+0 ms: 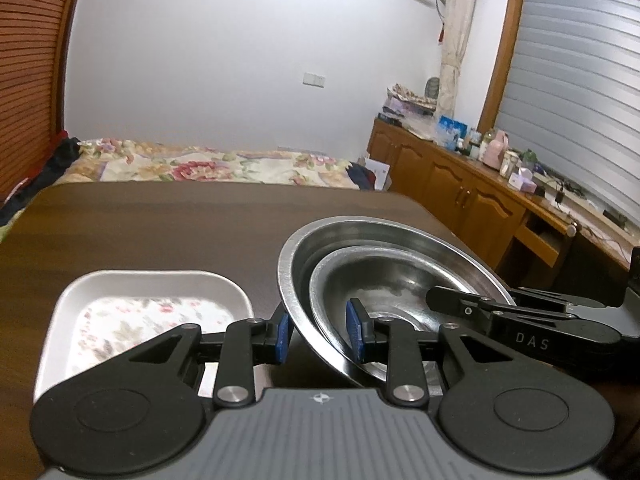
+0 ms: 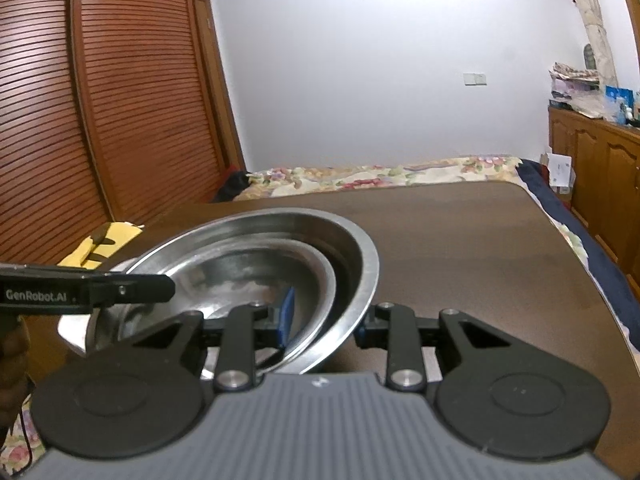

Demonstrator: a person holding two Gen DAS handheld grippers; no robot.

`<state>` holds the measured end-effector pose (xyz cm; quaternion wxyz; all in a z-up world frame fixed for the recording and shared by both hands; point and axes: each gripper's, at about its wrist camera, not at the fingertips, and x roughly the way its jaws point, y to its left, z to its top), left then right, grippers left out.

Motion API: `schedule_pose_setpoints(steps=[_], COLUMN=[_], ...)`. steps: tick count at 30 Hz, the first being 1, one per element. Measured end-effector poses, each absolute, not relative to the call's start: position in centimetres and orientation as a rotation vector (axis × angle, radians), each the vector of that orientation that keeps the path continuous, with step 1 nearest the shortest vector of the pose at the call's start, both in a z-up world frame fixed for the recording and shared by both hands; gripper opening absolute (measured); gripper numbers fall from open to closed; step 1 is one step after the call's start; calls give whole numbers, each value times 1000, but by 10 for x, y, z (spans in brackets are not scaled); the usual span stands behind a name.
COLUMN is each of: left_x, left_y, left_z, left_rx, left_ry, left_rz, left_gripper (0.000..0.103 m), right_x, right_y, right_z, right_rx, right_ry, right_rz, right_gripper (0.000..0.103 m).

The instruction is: Organize plates and bowls

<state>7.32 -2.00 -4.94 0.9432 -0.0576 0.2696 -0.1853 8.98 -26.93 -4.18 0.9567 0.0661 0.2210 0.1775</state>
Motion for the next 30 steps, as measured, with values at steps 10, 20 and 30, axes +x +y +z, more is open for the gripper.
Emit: schedule_pose_setpoints(steps=[10,20,30], left_x=[67,61,59], left_y=[17,56,76], left_z=[-33,-35,-42], left_rx=[-134,-159,-178], left_ry=[512,517,529], left_rz=[-305,-221,-162], left_gripper=[31,31,31], right_x=[99,104,109], right_y=[-239,-204,-179], right_z=[-30,-30,-30], right_rx=[118,77,33], right_ry=[433,449,477], right_rz=[450,538,592], right_gripper=[31,31,31])
